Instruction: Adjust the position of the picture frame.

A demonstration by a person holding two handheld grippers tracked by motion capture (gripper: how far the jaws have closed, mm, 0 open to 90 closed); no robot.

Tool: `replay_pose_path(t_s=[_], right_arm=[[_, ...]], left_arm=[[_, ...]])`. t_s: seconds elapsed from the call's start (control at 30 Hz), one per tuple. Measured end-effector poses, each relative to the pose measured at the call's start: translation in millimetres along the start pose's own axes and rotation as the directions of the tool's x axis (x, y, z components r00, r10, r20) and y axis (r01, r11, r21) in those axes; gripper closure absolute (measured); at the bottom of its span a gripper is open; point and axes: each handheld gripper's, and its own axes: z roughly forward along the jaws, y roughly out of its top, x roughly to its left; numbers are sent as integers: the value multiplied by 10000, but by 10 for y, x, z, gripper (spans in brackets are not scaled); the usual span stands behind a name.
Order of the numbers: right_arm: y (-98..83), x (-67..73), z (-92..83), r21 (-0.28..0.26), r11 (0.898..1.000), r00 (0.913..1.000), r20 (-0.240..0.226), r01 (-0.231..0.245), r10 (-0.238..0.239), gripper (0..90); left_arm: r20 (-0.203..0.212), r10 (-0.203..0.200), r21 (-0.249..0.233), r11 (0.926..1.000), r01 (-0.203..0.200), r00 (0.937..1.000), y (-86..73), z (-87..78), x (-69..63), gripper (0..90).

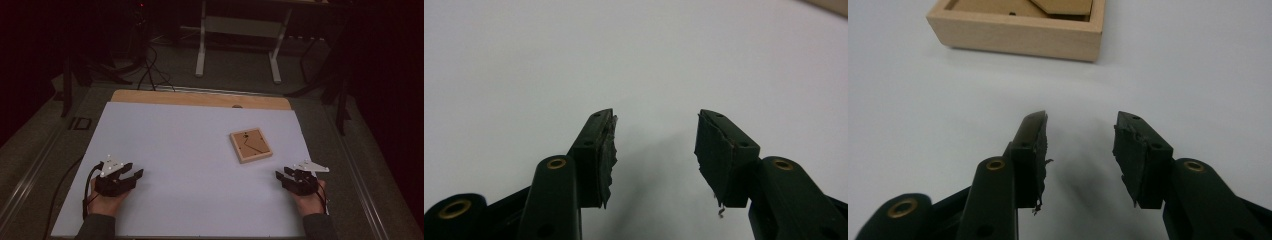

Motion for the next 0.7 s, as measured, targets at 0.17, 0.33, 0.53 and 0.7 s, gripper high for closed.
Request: replay_pose_path(t_s=[0.17,0.33,0.53,0.7], right_arm=[[-2,-9,-1,-41,10000,9999,-110,-90,89,559],[-2,-12,7,-31,10000,9998,-149,-92,92,559],[12,-11,-16,-218,9997,9996,-259,-141,136,604],[28,1,-72,-462,9989,9994,-352,-4,-12,750]], left_arm=[[-66,-107,-311,9995,105,9999,4,-39,19,498],[3,-329,-442,9985,328,9995,0,-65,45,500],[57,-351,-557,9978,354,9994,-1,-84,38,504],[142,-523,-617,9967,531,9985,-6,-98,43,503]])
